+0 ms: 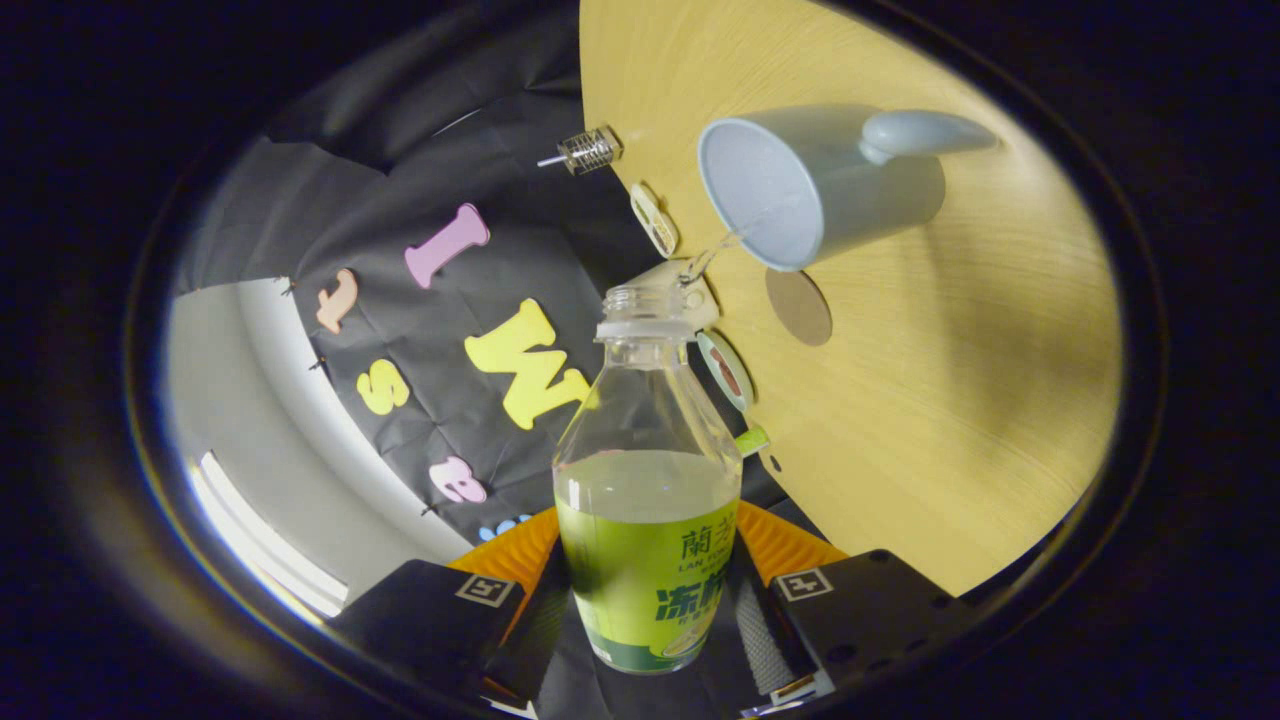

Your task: Take the bottle from table, then pour the juice into the cup, finally place the bottle on the coaster

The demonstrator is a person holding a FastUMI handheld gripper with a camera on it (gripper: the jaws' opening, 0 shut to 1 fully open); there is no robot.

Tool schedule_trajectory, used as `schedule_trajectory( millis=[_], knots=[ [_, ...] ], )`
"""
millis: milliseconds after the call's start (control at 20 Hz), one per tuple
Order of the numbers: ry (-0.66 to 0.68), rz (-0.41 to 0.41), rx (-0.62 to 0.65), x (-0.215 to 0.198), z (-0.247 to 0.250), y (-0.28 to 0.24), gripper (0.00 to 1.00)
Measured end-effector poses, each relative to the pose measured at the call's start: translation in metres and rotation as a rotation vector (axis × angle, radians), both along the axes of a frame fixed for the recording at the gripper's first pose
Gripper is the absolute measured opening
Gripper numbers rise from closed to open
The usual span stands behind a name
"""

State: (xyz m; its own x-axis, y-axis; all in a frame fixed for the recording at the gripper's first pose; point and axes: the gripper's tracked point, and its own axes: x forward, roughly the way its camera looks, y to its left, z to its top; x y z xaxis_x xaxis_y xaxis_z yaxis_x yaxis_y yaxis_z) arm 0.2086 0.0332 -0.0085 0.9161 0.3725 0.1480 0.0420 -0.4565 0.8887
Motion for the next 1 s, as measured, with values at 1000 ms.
schedule_trajectory(
  millis=[1000],
  knots=[
    [-0.017,-0.074,0.246,0.0,0.025,-0.039,0.79]
  ],
)
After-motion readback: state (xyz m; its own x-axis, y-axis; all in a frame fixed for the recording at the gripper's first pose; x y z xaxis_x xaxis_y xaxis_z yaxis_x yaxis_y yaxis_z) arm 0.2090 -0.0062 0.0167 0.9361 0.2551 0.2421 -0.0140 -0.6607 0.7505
